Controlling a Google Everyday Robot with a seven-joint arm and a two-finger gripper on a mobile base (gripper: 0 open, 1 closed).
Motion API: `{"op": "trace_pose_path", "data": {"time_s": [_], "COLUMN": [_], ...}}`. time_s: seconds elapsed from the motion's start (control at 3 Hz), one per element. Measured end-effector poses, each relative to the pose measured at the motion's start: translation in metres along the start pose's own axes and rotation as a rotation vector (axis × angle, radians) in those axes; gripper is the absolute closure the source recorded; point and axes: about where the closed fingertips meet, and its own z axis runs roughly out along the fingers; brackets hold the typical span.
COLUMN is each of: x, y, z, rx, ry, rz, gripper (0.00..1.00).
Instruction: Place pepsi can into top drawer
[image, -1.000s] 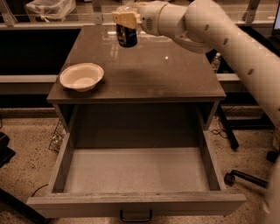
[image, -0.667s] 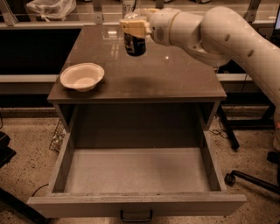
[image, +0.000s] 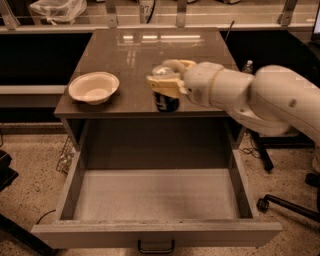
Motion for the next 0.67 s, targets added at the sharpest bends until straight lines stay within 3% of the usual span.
{"op": "trace_pose_path", "data": {"time_s": [0.33, 0.67], "x": [0.052, 0.096], "y": [0.032, 0.032], "z": [-0.036, -0.09], "rx": [-0.013, 0.028], "ry": [0.025, 0.032], "rz": [0.035, 0.067], "gripper": [1.0, 1.0]}}
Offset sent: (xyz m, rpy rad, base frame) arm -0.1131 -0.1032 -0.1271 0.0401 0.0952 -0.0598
